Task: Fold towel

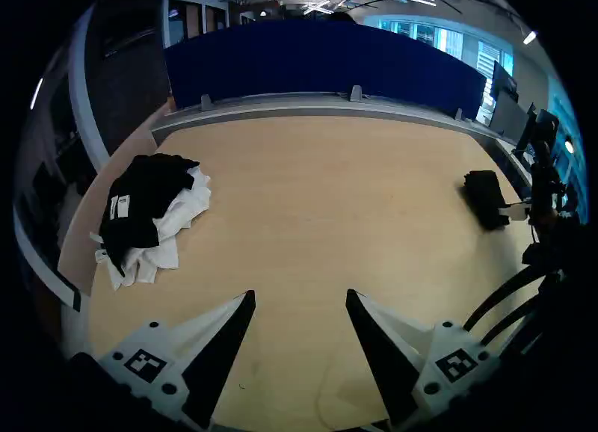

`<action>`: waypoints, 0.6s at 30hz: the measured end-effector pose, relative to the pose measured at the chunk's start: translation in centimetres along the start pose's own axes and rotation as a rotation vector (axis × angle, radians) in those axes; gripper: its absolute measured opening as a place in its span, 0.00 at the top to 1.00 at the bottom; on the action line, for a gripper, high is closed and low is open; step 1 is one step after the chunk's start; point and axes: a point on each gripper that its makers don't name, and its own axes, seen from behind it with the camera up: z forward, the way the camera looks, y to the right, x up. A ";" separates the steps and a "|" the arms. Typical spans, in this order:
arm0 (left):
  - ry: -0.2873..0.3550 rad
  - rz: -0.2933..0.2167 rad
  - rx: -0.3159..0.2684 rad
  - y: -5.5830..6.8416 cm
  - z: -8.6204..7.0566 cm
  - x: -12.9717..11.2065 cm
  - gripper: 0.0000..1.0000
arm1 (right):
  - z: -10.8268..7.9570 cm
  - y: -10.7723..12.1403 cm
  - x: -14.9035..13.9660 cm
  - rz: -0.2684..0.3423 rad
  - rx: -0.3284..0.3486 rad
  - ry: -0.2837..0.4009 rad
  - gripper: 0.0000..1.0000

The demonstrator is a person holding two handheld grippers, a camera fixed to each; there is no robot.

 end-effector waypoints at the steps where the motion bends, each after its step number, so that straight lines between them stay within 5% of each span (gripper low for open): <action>1: 0.000 -0.001 0.000 0.0 0.0 0.0 0.10 | -0.2 0.0 0.4 0.002 0.002 0.008 0.00; 8: 0.001 -0.007 0.006 -0.3 -0.1 0.2 0.10 | -0.6 0.6 4.6 0.012 0.002 0.074 0.00; 18: 0.001 -0.020 0.024 -0.4 -0.1 0.2 0.10 | 2.0 1.6 9.1 -0.012 0.004 0.084 0.00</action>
